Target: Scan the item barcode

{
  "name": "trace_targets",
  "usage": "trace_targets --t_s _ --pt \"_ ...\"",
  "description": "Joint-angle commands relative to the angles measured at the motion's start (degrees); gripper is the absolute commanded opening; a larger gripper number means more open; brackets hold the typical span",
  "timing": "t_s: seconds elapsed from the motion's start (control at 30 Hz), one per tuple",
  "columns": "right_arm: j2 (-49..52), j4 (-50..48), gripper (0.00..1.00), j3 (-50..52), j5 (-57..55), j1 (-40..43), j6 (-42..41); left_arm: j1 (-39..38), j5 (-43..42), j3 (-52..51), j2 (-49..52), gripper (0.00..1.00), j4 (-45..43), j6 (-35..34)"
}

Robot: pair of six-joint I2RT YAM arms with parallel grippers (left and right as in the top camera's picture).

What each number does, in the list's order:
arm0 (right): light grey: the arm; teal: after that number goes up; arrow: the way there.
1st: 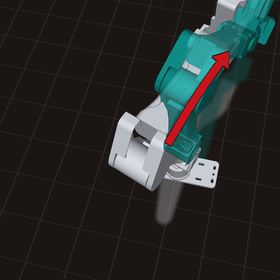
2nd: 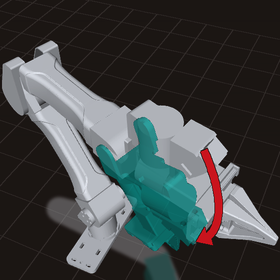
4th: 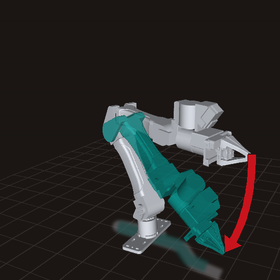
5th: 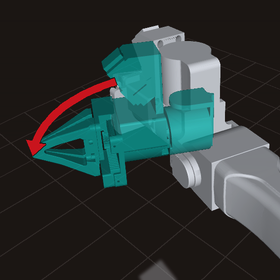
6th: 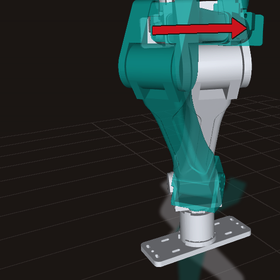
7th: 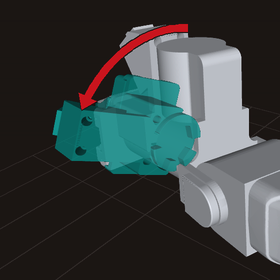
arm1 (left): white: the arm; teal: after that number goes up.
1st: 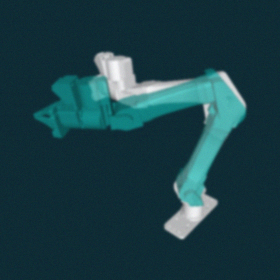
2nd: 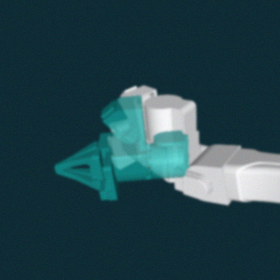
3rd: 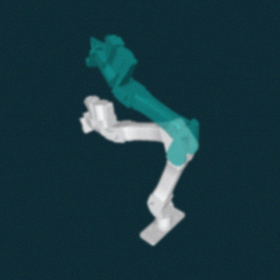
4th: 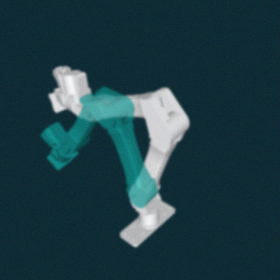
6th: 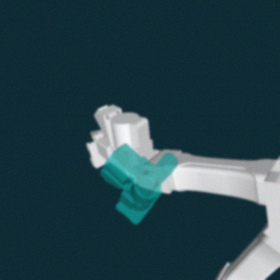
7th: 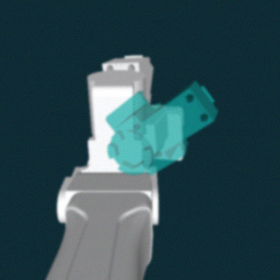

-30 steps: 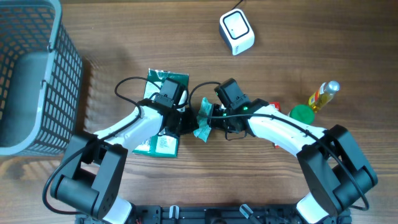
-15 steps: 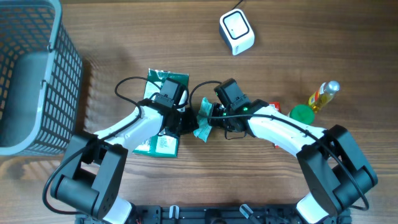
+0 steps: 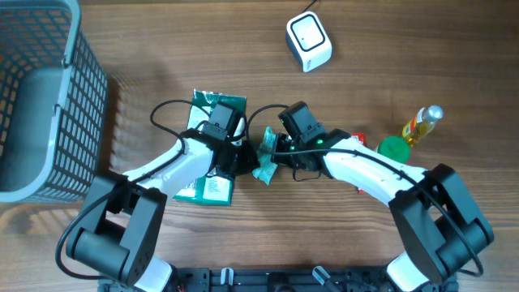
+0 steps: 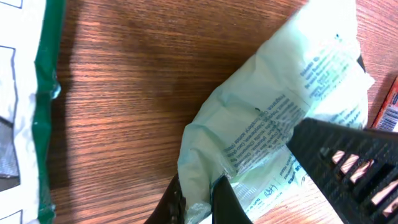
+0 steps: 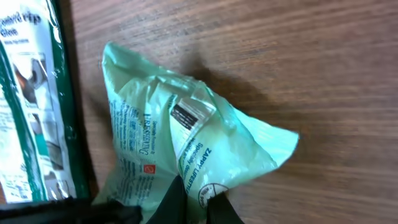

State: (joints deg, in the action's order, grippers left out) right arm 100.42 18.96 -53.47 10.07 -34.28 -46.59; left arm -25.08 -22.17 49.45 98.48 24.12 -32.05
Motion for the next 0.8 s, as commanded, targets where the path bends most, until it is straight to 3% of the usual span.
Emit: trace_targets --t_s 0.0,0.17,0.63,0.77 --pt "-2.4 5.6 0.04 1.4 -6.2 3.9 3.4 0.3 8.4 -1.6 2.7 0.04 1.4 -0.9" --pt "-4.1 8.0 0.04 1.4 -2.8 7.4 9.6 0.4 8.8 -1.6 2.7 0.04 1.4 -1.5" --pt "-4.0 8.1 0.04 1.4 -2.4 7.9 10.5 2.4 8.3 -0.9 0.7 0.04 3.4 -1.2" --pt "-4.0 6.9 0.19 1.4 1.9 7.9 10.4 2.5 8.1 0.9 -5.4 0.04 5.5 0.1"
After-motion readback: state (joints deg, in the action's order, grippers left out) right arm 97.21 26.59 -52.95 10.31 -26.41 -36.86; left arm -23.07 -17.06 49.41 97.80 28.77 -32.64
